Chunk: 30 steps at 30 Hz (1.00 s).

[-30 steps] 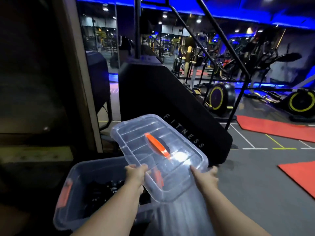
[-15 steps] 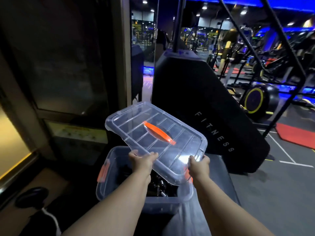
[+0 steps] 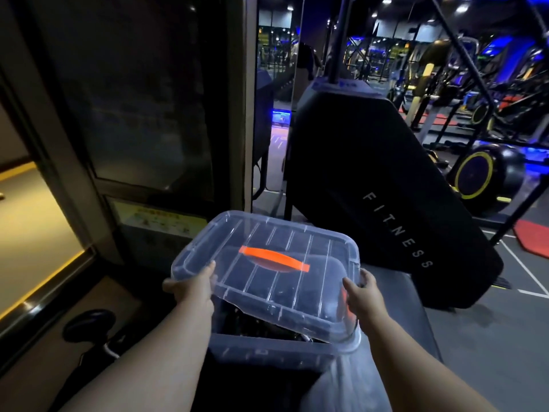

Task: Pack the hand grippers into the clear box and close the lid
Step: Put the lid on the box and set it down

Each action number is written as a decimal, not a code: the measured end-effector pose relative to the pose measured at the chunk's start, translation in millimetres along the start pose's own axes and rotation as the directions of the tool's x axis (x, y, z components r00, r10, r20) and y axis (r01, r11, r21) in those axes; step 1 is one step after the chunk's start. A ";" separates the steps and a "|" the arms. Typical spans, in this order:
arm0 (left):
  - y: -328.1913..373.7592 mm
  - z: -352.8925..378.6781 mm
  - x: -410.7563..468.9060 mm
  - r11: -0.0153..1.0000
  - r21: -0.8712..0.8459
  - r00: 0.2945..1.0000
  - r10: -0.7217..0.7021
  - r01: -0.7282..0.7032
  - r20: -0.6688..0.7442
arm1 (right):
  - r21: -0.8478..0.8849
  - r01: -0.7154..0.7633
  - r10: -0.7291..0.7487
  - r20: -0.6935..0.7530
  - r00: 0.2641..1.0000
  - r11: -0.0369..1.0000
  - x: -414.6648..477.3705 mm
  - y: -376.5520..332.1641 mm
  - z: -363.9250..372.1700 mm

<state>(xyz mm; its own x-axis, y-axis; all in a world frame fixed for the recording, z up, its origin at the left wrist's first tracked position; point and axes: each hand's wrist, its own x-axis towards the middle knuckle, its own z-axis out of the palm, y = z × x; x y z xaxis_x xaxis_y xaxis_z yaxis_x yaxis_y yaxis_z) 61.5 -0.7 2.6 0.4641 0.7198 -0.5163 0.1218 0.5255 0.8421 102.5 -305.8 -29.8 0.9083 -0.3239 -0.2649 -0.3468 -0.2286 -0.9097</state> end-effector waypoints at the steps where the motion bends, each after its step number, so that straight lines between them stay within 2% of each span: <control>1: -0.7 -4.8 7.6 1.000 0.027 1.000 0.016 -0.015 -0.012 | -0.004 -0.020 0.020 0.005 1.000 1.000 3.8 6.6 1.0; 6: -25.9 -34.2 63.6 0.967 0.242 0.997 -0.077 0.079 -0.019 | -0.066 -0.027 0.026 -0.012 1.000 0.997 5.1 21.1 -5.3; 10: -41.5 -51.3 69.8 0.885 0.455 0.993 -0.116 0.098 0.011 | -0.188 0.011 -0.011 -0.003 1.000 0.982 1.5 22.3 -11.9; 14: -42.7 -57.6 54.1 0.799 0.601 0.999 -0.032 0.022 0.006 | -0.284 0.003 -0.002 0.003 1.000 0.959 5.2 29.4 -9.8; 16: -45.1 -57.0 51.8 0.763 0.647 0.998 -0.027 -0.014 0.054 | -0.329 -0.002 0.003 0.003 1.000 0.944 9.2 34.1 -8.1; 21: -51.6 -53.4 56.9 0.581 0.803 0.985 -0.015 -0.133 0.174 | -0.422 -0.018 0.022 0.004 1.000 0.906 18.6 41.7 -5.8; 25: -56.6 -51.0 61.3 0.460 0.861 0.967 -0.020 -0.218 0.255 | -0.476 -0.002 0.008 0.011 1.000 0.879 28.5 47.9 0.6; 30: -58.4 -46.2 67.0 0.355 0.901 0.963 -0.004 -0.250 0.269 | -0.522 -0.002 0.004 0.003 1.000 0.853 41.6 48.1 7.5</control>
<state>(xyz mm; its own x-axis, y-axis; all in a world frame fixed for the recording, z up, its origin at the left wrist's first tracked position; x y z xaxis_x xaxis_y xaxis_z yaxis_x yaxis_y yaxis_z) 45.0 37.8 -88.4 0.6827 0.5691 -0.4583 0.7174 -0.4026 0.5686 125.4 -323.4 -86.9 0.9077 -0.3217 -0.2695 -0.4195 -0.6740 -0.6081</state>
